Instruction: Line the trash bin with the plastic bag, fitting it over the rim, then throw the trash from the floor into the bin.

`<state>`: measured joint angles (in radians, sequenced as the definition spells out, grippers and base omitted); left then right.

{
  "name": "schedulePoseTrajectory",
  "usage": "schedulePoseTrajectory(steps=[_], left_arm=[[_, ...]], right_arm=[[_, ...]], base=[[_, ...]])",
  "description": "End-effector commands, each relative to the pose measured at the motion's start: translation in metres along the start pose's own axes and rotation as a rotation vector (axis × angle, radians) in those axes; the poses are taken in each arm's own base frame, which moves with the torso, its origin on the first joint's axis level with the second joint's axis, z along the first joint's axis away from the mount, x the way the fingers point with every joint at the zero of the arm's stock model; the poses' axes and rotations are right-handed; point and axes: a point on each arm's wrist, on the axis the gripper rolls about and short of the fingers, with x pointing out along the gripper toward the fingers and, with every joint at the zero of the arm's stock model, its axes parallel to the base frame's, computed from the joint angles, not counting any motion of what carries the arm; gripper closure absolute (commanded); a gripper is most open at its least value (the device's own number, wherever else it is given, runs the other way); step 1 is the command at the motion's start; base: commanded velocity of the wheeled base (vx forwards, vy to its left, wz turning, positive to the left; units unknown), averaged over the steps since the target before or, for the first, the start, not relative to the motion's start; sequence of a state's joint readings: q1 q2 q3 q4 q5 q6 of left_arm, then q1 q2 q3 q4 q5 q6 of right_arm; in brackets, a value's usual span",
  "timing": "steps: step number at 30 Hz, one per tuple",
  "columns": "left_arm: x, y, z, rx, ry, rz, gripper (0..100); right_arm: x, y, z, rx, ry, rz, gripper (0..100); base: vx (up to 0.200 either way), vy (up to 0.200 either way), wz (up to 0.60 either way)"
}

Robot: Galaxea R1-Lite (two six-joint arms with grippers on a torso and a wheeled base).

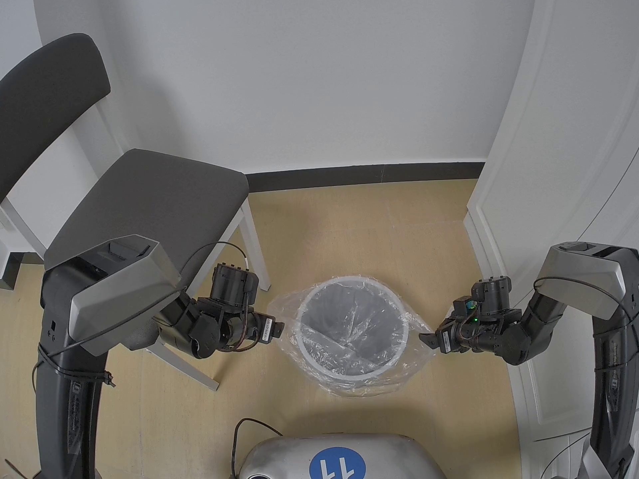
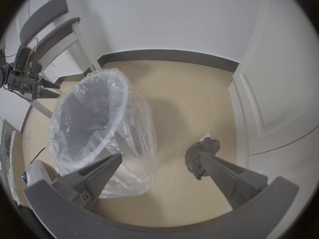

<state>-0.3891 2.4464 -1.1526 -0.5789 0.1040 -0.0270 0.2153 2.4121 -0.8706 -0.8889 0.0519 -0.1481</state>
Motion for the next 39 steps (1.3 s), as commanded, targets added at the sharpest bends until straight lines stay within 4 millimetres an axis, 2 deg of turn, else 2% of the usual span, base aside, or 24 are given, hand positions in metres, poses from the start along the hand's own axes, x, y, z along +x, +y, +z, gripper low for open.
schedulePoseTrajectory(steps=[1,7,10,11,16,22,39], left_arm=[[0.012,0.003,-0.007,-0.007,0.014,0.008,0],[0.026,0.005,-0.009,-0.016,0.013,0.015,0],[0.034,0.004,-0.011,-0.030,0.009,0.021,0],[0.036,0.004,-0.009,-0.040,0.003,0.022,0],[0.042,0.003,-0.001,-0.094,-0.032,0.021,0],[0.051,0.002,0.001,-0.128,-0.056,0.039,0],[0.049,0.001,-0.007,-0.116,-0.026,0.048,0]], right_arm=[[0.018,-0.002,-0.009,0.018,-0.007,-0.009,0],[0.035,-0.007,0.000,0.021,-0.049,-0.023,0],[0.053,-0.012,0.004,0.013,-0.082,-0.048,0],[0.064,-0.014,0.005,0.012,-0.096,-0.070,0],[0.079,-0.020,0.021,0.016,-0.127,-0.081,0],[0.101,-0.023,0.028,0.060,-0.190,-0.109,0],[0.109,-0.021,0.032,0.109,-0.102,-0.114,0]], base=[[0.000,0.000,0.00],[0.000,0.000,0.00],[0.000,0.000,0.00],[0.000,0.000,0.00],[0.000,0.000,0.00],[0.000,0.000,0.00],[0.000,0.000,0.00]])
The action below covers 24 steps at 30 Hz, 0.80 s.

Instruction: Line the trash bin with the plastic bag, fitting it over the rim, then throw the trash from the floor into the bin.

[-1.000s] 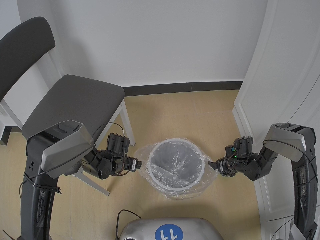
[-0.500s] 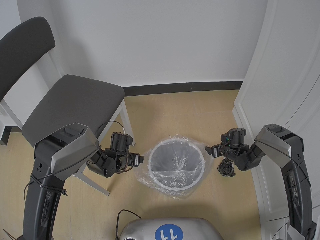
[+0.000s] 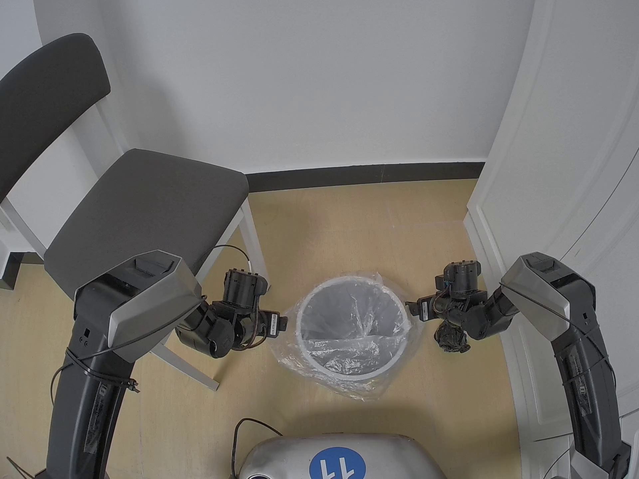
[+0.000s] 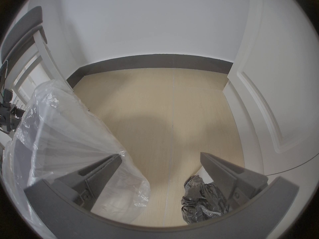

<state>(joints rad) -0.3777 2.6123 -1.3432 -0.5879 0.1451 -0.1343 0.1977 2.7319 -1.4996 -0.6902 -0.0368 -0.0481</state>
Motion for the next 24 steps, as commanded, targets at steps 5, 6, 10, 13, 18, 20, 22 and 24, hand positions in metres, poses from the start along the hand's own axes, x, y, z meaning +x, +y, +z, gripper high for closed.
schedulePoseTrajectory(steps=[5,6,10,13,18,20,22,24], left_arm=[[-0.005,0.001,-0.001,0.003,0.007,0.002,0],[-0.008,0.002,0.002,0.002,0.003,0.002,0],[-0.029,0.002,0.011,0.009,-0.004,-0.010,0],[-0.049,0.001,0.018,0.044,-0.009,-0.023,0],[-0.063,-0.001,0.020,0.069,-0.008,-0.041,0],[-0.063,-0.001,0.020,0.068,-0.009,-0.041,0],[-0.064,0.000,0.021,0.068,-0.014,-0.041,0],[-0.065,-0.001,0.023,0.069,-0.018,-0.042,0]], right_arm=[[-0.009,-0.001,0.002,0.006,0.007,0.001,0],[-0.019,-0.003,0.007,0.007,-0.001,0.005,0],[-0.058,-0.008,0.020,0.008,-0.040,-0.002,0],[-0.084,-0.012,0.020,-0.003,-0.025,-0.002,0],[-0.116,-0.014,0.034,-0.030,-0.050,0.051,0],[-0.131,-0.012,0.044,-0.032,-0.084,0.077,0],[-0.140,-0.007,0.047,-0.034,-0.101,0.102,0],[-0.146,0.002,0.047,-0.044,-0.111,0.132,0]], base=[[0.000,0.000,0.00],[0.000,0.000,0.00],[0.000,0.000,0.00],[0.000,0.000,0.00],[0.000,0.000,0.00],[0.000,0.000,0.00],[0.000,0.000,0.00],[0.000,0.000,0.00]])
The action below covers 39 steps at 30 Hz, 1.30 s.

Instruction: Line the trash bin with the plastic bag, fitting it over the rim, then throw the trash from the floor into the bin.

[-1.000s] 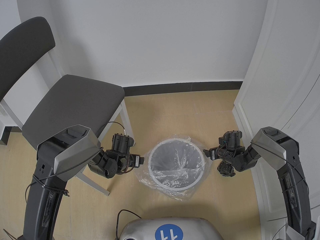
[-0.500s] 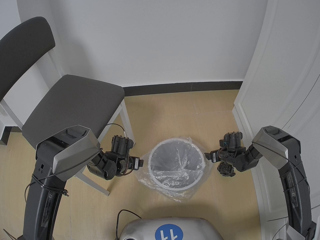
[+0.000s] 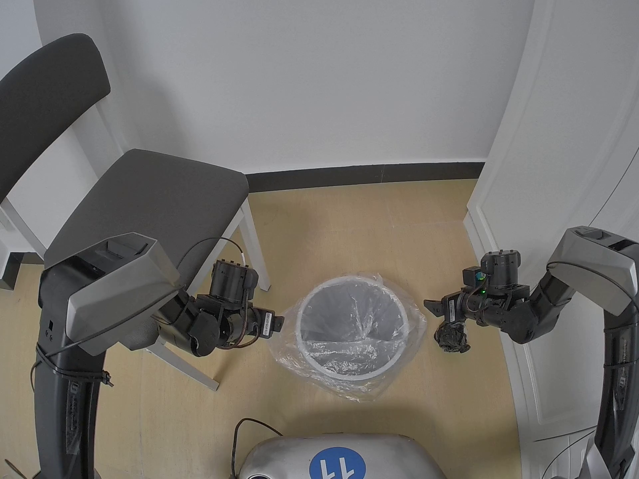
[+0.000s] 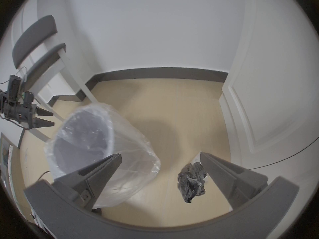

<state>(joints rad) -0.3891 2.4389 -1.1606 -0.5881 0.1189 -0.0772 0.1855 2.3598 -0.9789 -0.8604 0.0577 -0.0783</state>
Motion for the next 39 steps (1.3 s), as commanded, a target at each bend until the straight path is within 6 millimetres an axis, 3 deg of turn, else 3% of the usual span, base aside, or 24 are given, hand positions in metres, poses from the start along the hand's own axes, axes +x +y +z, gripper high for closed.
schedulePoseTrajectory(steps=[1,6,11,20,31,32,39], left_arm=[[-0.017,-0.001,0.013,0.004,-0.035,-0.009,0],[-0.021,-0.004,0.012,0.011,-0.034,-0.012,0],[-0.024,-0.004,0.014,0.012,-0.038,-0.012,0],[-0.024,-0.005,0.015,0.013,-0.041,-0.015,0],[-0.023,-0.006,0.013,0.015,-0.037,-0.016,0],[-0.023,-0.006,0.014,0.014,-0.040,-0.016,0],[-0.023,-0.006,0.014,0.014,-0.040,-0.014,0]], right_arm=[[-0.037,0.031,0.026,-0.037,-0.111,0.101,0],[-0.031,0.089,0.006,-0.030,-0.094,0.246,0],[-0.023,0.114,-0.019,-0.060,-0.029,0.301,0],[-0.008,0.127,-0.049,-0.079,0.003,0.327,0],[-0.003,0.133,-0.055,-0.080,-0.033,0.348,0],[-0.002,0.133,-0.055,-0.080,-0.039,0.348,100],[-0.011,0.136,-0.056,-0.087,-0.072,0.373,100]], base=[[0.000,0.000,0.00],[0.000,0.000,0.00],[0.000,0.000,0.00],[0.000,0.000,0.00],[0.000,0.000,0.00],[0.000,0.000,0.00],[0.000,0.000,0.00]])
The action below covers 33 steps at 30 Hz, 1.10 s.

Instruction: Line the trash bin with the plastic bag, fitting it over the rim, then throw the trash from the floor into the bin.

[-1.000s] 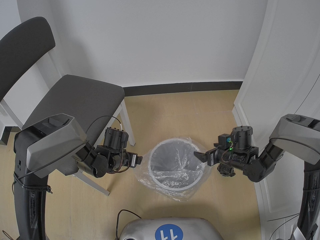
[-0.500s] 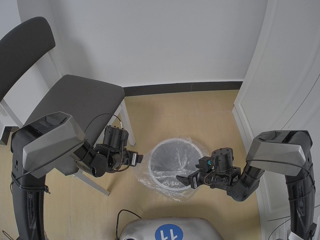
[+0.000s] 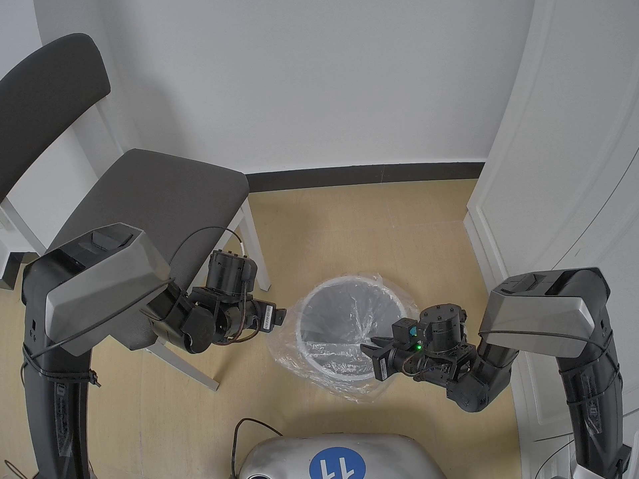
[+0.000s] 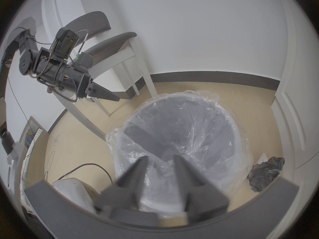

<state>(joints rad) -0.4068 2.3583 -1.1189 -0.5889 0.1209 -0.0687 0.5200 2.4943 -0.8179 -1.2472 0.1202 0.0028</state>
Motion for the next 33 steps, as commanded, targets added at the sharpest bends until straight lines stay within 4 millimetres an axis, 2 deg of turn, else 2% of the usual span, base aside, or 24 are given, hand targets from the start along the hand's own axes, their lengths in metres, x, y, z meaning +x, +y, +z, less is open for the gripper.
schedulePoseTrajectory(steps=[1,10,13,15,18,25,29,33], left_arm=[[0.000,0.000,0.000,0.000,0.001,0.001,0],[-0.001,0.000,0.001,-0.002,-0.003,0.000,0],[-0.001,0.000,0.000,-0.001,-0.002,0.000,0],[0.000,0.000,0.000,0.000,0.000,0.001,0],[0.000,0.000,0.000,0.001,0.001,-0.001,0],[0.000,-0.002,-0.001,0.004,0.003,-0.004,0],[0.000,-0.002,-0.001,0.004,0.003,-0.003,0],[0.000,-0.003,-0.001,0.003,0.001,-0.004,0]], right_arm=[[-0.007,0.005,-0.004,-0.004,0.022,0.028,100],[-0.031,0.017,-0.002,-0.035,0.055,0.099,100],[-0.033,0.018,-0.003,-0.050,0.061,0.109,100],[-0.038,0.019,-0.015,-0.113,0.104,0.144,100],[-0.039,0.023,-0.019,-0.115,0.127,0.161,100],[-0.026,0.030,-0.041,-0.119,0.193,0.182,100],[-0.017,0.026,-0.044,-0.110,0.234,0.152,100],[-0.009,0.021,-0.040,-0.108,0.283,0.087,100]], base=[[0.000,0.000,0.00],[0.000,0.000,0.00],[0.000,0.000,0.00],[0.000,0.000,0.00],[0.000,0.000,0.00],[0.000,0.000,0.00],[0.000,0.000,0.00],[0.000,0.000,0.00]])
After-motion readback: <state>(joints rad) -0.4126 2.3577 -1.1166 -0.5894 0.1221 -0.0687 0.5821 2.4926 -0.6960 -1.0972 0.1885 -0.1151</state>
